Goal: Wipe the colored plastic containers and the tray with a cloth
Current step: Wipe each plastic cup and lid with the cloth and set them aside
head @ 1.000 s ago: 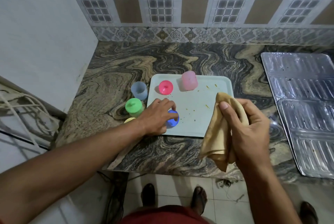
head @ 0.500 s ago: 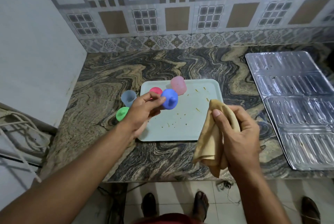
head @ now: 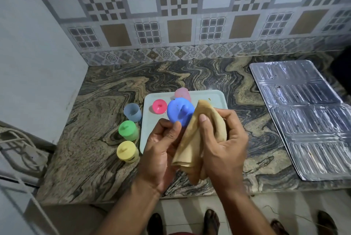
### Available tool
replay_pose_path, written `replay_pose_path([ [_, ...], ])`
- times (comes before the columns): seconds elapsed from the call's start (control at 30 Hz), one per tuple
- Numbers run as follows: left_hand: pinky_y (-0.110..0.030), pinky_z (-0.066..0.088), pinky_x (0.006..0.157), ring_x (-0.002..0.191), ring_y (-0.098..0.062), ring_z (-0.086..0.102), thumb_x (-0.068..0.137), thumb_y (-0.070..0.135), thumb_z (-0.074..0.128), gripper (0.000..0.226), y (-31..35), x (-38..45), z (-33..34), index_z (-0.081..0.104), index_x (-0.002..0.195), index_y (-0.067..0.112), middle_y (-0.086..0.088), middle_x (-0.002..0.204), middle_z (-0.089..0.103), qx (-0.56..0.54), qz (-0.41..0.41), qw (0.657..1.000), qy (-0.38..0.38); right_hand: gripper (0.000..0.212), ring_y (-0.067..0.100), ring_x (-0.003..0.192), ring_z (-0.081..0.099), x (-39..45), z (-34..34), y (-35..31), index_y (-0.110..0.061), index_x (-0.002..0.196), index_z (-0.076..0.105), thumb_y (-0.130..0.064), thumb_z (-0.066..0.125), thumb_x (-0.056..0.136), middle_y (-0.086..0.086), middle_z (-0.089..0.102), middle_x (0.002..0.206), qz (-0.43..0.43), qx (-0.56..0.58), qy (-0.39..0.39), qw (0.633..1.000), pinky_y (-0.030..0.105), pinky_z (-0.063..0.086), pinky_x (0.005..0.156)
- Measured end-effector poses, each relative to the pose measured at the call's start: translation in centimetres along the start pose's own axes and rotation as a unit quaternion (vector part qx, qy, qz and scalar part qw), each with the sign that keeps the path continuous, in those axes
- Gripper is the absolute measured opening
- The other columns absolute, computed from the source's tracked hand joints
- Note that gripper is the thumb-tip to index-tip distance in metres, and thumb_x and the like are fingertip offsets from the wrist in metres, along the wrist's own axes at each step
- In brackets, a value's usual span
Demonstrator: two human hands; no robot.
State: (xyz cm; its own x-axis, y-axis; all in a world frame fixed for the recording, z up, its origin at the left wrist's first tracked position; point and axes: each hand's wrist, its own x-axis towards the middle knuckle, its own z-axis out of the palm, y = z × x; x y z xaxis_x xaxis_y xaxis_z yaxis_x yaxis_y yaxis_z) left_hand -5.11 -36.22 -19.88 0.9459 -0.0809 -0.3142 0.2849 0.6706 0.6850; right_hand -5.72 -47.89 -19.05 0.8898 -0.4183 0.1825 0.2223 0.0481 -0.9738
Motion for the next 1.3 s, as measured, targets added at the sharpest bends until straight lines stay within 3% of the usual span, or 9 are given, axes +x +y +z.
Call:
replay_pose_path([
  [0.13, -0.028, 0.053, 0.058, 0.066, -0.019, 0.066, 0.087, 0.018, 0.073, 0.012, -1.4, -1.0, 0.3, 0.068, 0.077, 0.023, -0.009, 0.085, 0.070, 0.065, 0.058, 0.996, -0.016, 0.011, -0.002, 0.069, 0.064, -0.1, 0.9, -0.1, -0.010, 0.090, 0.065, -0.007, 0.075, 0.094, -0.013, 0.071, 0.077, -0.004, -0.029, 0.054, 0.998, 0.017, 0.052, 0.066],
  [0.37, -0.027, 0.047, 0.055, 0.060, -0.016, 0.054, 0.088, 0.017, 0.073, 0.012, -1.8, -1.6, 0.7, 0.068, 0.078, 0.023, -0.006, 0.076, 0.065, 0.104, 0.111, 0.988, -0.033, 0.017, 0.011, 0.063, 0.066, -0.2, 1.5, -0.1, -0.018, 0.086, 0.062, -0.027, 0.076, 0.087, -0.004, 0.070, 0.073, -0.045, -0.083, 0.125, 0.988, 0.043, 0.058, 0.061],
  [0.53, -0.032, 0.047, 0.062, 0.070, -0.022, 0.053, 0.084, 0.027, 0.076, 0.016, -1.0, -1.8, -0.8, 0.063, 0.080, 0.019, -0.009, 0.081, 0.061, 0.173, 0.146, 0.972, -0.066, 0.016, 0.009, 0.064, 0.064, 0.8, 0.6, -0.2, -0.020, 0.082, 0.066, -0.021, 0.082, 0.087, -0.005, 0.071, 0.073, -0.016, -0.085, 0.100, 0.991, 0.038, 0.056, 0.062],
  [0.67, -0.019, 0.044, 0.069, 0.072, -0.010, 0.050, 0.084, 0.025, 0.074, 0.013, -0.2, -2.5, -1.9, 0.063, 0.080, 0.021, 0.003, 0.076, 0.058, 0.222, 0.164, 0.954, -0.119, 0.022, 0.004, 0.059, 0.059, 2.2, -0.4, -0.5, -0.025, 0.074, 0.065, -0.021, 0.084, 0.085, -0.008, 0.068, 0.066, -0.006, -0.108, 0.050, 0.993, 0.030, 0.051, 0.059],
  [0.77, -0.021, 0.042, 0.071, 0.074, -0.011, 0.048, 0.085, 0.026, 0.078, 0.017, 0.2, -2.4, -2.5, 0.062, 0.080, 0.023, 0.003, 0.076, 0.055, 0.234, 0.156, 0.949, -0.140, 0.020, 0.002, 0.057, 0.058, 3.3, -0.5, -0.6, -0.023, 0.073, 0.066, -0.024, 0.085, 0.083, -0.009, 0.069, 0.065, -0.002, -0.146, 0.034, 0.989, 0.030, 0.052, 0.060],
  [0.93, -0.030, 0.058, 0.094, 0.106, -0.019, 0.075, 0.064, 0.031, 0.100, 0.051, 0.7, -2.3, -2.6, 0.064, 0.094, 0.012, -0.010, 0.116, 0.077, 0.030, 0.019, 0.994, -0.107, 0.022, 0.011, 0.064, 0.063, 5.6, -0.5, 0.0, -0.016, 0.078, 0.068, -0.032, 0.082, 0.081, -0.003, 0.073, 0.072, 0.046, -0.157, 0.027, 0.986, 0.043, 0.060, 0.068],
  [1.1, -0.032, 0.063, 0.087, 0.095, -0.016, 0.080, 0.045, 0.028, 0.107, 0.050, 1.0, -2.6, -2.2, 0.082, 0.087, 0.014, -0.008, 0.112, 0.081, -0.056, 0.005, 0.998, -0.032, 0.013, 0.004, 0.063, 0.059, 5.5, -2.1, -1.3, -0.015, 0.084, 0.069, -0.016, 0.080, 0.090, -0.003, 0.069, 0.075, 0.038, -0.056, -0.032, 0.997, 0.023, 0.050, 0.061],
  [1.2, -0.032, 0.063, 0.090, 0.097, -0.015, 0.079, 0.057, 0.022, 0.102, 0.038, 1.2, -2.5, -2.0, 0.078, 0.086, 0.016, -0.007, 0.114, 0.081, -0.043, 0.016, 0.998, -0.032, 0.010, 0.000, 0.064, 0.058, 4.3, -2.6, -2.0, -0.011, 0.087, 0.070, -0.010, 0.078, 0.092, -0.005, 0.069, 0.075, 0.007, -0.050, -0.073, 0.996, 0.017, 0.048, 0.060],
  [1.3, -0.030, 0.063, 0.086, 0.090, -0.013, 0.076, 0.086, 0.012, 0.069, 0.009, 1.4, -2.6, -1.4, 0.062, 0.088, 0.017, -0.005, 0.111, 0.081, -0.014, 0.031, 0.999, -0.032, 0.016, -0.001, 0.064, 0.057, 2.9, -2.5, -2.4, -0.017, 0.085, 0.068, -0.006, 0.078, 0.091, -0.008, 0.068, 0.075, -0.023, -0.054, -0.109, 0.992, 0.016, 0.047, 0.061],
])
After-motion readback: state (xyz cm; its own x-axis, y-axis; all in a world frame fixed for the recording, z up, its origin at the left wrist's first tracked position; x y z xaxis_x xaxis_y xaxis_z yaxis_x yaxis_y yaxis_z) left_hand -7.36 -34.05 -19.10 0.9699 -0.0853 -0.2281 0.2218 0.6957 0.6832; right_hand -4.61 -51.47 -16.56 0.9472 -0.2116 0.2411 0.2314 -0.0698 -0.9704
